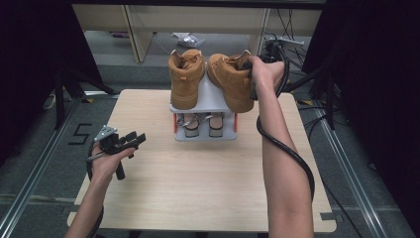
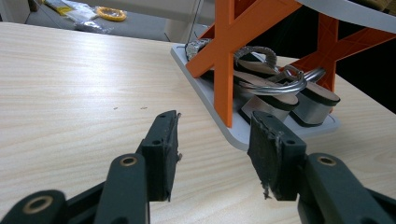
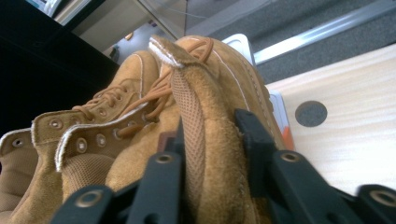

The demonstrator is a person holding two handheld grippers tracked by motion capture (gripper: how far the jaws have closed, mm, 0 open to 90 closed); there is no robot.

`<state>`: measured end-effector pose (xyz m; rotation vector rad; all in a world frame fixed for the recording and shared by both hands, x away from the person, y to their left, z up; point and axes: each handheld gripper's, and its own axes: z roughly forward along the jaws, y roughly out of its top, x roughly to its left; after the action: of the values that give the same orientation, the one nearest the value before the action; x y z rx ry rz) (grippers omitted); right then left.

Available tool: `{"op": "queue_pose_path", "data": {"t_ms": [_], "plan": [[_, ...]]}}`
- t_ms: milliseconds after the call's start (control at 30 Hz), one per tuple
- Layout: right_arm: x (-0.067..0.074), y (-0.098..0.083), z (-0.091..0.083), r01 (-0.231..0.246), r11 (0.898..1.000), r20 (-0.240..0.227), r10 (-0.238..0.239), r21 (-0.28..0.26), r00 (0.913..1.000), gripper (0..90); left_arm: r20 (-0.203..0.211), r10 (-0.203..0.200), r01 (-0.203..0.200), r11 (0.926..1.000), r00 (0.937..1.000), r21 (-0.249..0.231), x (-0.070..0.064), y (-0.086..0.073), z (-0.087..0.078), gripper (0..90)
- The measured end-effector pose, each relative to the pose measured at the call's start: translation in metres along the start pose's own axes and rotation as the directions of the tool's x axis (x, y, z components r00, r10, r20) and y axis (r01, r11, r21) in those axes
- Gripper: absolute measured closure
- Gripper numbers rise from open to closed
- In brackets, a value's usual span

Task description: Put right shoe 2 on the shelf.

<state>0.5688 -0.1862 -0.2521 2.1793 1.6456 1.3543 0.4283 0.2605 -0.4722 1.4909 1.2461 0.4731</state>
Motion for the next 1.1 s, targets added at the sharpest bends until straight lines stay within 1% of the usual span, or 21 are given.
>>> {"op": "queue_pose_path", "data": {"t_ms": [67,167,200,267,367,400,433,467,500,533,633,733,767,833,867,900,933,967,1000,1067,1100], "plan": [[-0.001,0.0,0.0,0.001,1.0,-0.01,-0.001,-0.013,1.0,68.4,0.004,0.001,-0.001,1.0,1.0,0.001,0.0,-0.001,0.0,51.8],[0.0,0.0,-0.001,0.025,1.0,-0.02,-0.025,-0.015,0.9995,62.8,0.004,0.002,-0.002,1.0,1.0,0.003,-0.001,-0.001,0.001,51.8],[0.0,-0.001,-0.002,0.043,0.999,-0.017,-0.043,-0.021,0.9989,59.2,0.004,0.001,-0.001,1.0,1.0,0.003,-0.001,-0.001,0.001,51.8],[-0.001,-0.001,-0.005,0.053,0.998,-0.04,-0.054,-0.026,0.9978,52.5,0.006,0.0,0.0,1.0,1.0,0.002,-0.001,-0.002,0.001,51.9],[-0.002,-0.002,-0.011,0.098,0.993,-0.052,-0.102,-0.069,0.9934,48.9,0.002,-0.002,0.002,1.0,1.0,0.003,0.0,-0.002,0.001,51.8],[-0.001,-0.001,-0.013,0.095,0.993,-0.059,-0.1,-0.073,0.9932,48.6,0.003,-0.003,0.003,1.0,1.0,0.002,0.0,-0.002,0.001,51.8],[-0.004,0.0,-0.016,0.124,0.988,-0.066,-0.131,-0.095,0.9892,48.0,0.003,-0.003,0.003,1.0,1.0,0.001,0.0,-0.002,0.001,51.8],[-0.004,0.0,-0.019,0.124,0.987,-0.069,-0.131,-0.106,0.989,47.7,0.003,-0.002,0.002,1.0,1.0,0.001,-0.001,-0.002,0.0,51.8],[-0.004,0.0,-0.025,0.107,0.988,-0.076,-0.116,-0.111,0.9903,47.6,0.002,-0.002,0.002,1.0,1.0,0.0,0.0,-0.002,0.0,51.8],[-0.005,0.0,-0.028,0.122,0.985,-0.08,-0.132,-0.124,0.988,48.0,0.001,-0.003,0.003,1.0,1.0,-0.002,-0.001,-0.002,0.0,51.7],[-0.01,-0.001,-0.04,0.129,0.982,-0.089,-0.142,-0.14,0.9859,52.5,-0.002,-0.002,0.002,1.0,1.0,-0.002,0.0,-0.002,-0.001,51.8],[-0.017,-0.003,-0.054,0.119,0.981,-0.097,-0.135,-0.153,0.9861,60.3,-0.001,-0.001,0.001,1.0,1.0,-0.003,-0.001,-0.002,-0.001,51.8],[-0.022,-0.004,-0.058,0.13,0.979,-0.093,-0.146,-0.157,0.9849,64.8,0.0,-0.001,0.001,1.0,1.0,-0.003,-0.001,-0.003,-0.001,51.9],[-0.031,-0.006,-0.061,0.162,0.976,-0.069,-0.173,-0.145,0.9825,70.3,0.004,0.0,0.0,1.0,1.0,-0.005,-0.002,-0.003,-0.001,52.2],[-0.034,-0.008,-0.062,0.155,0.979,-0.059,-0.164,-0.134,0.9847,74.2,0.002,0.003,-0.003,1.0,1.0,-0.003,-0.003,-0.003,-0.001,52.2],[-0.041,-0.009,-0.063,0.178,0.976,-0.059,-0.186,-0.122,0.9808,77.1,0.002,0.004,-0.004,1.0,1.0,-0.003,-0.003,-0.003,-0.001,52.2],[-0.046,-0.012,-0.063,0.159,0.982,-0.048,-0.165,-0.104,0.9852,79.8,0.004,0.007,-0.007,1.0,1.0,-0.002,-0.003,-0.003,-0.001,52.2],[-0.052,-0.015,-0.062,0.16,0.984,-0.037,-0.164,-0.084,0.9858,81.4,0.005,0.005,-0.005,1.0,1.0,-0.002,-0.004,-0.003,-0.001,52.1],[-0.056,-0.017,-0.061,0.159,0.985,-0.039,-0.162,-0.07,0.9861,81.8,0.003,0.006,-0.006,1.0,1.0,0.0,-0.004,-0.003,0.0,52.1],[-0.066,-0.021,-0.057,0.172,0.984,-0.035,-0.174,-0.052,0.9841,81.8,0.002,0.006,-0.006,1.0,1.0,0.001,-0.004,-0.004,0.0,52.0],[-0.069,-0.024,-0.056,0.142,0.989,-0.035,-0.143,-0.029,0.9891,82.0,0.001,0.007,-0.007,1.0,1.0,0.002,-0.004,-0.004,0.0,52.0]]}}
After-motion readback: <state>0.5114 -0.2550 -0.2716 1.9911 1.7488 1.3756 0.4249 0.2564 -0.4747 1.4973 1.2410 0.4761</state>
